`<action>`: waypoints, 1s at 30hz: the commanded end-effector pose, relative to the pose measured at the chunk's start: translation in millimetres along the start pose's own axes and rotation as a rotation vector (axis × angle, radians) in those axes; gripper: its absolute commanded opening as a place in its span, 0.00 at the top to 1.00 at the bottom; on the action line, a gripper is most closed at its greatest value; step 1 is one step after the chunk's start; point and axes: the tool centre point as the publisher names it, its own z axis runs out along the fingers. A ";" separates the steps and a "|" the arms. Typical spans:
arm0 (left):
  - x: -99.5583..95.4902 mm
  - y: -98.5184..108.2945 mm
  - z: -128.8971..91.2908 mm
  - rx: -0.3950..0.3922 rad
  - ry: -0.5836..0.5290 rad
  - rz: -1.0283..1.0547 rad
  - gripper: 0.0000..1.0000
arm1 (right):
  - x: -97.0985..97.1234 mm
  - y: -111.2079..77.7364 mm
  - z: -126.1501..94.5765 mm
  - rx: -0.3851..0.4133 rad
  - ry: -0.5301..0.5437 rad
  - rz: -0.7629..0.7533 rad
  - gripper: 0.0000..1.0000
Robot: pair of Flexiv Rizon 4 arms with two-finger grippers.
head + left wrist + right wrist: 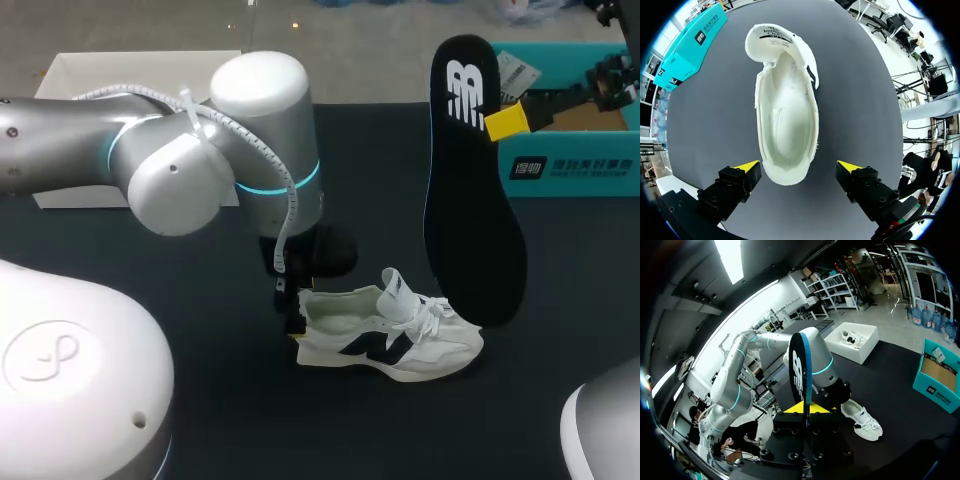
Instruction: Take the shoe out of the shoebox, open the shoe tongue, remove and reinsert the insole, then place the shoe into the shoebox
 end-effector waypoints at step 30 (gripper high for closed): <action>-41.8 -29.9 2.8 -0.006 -0.036 0.010 0.00 | -0.5 1.9 1.1 0.003 0.000 0.002 1.00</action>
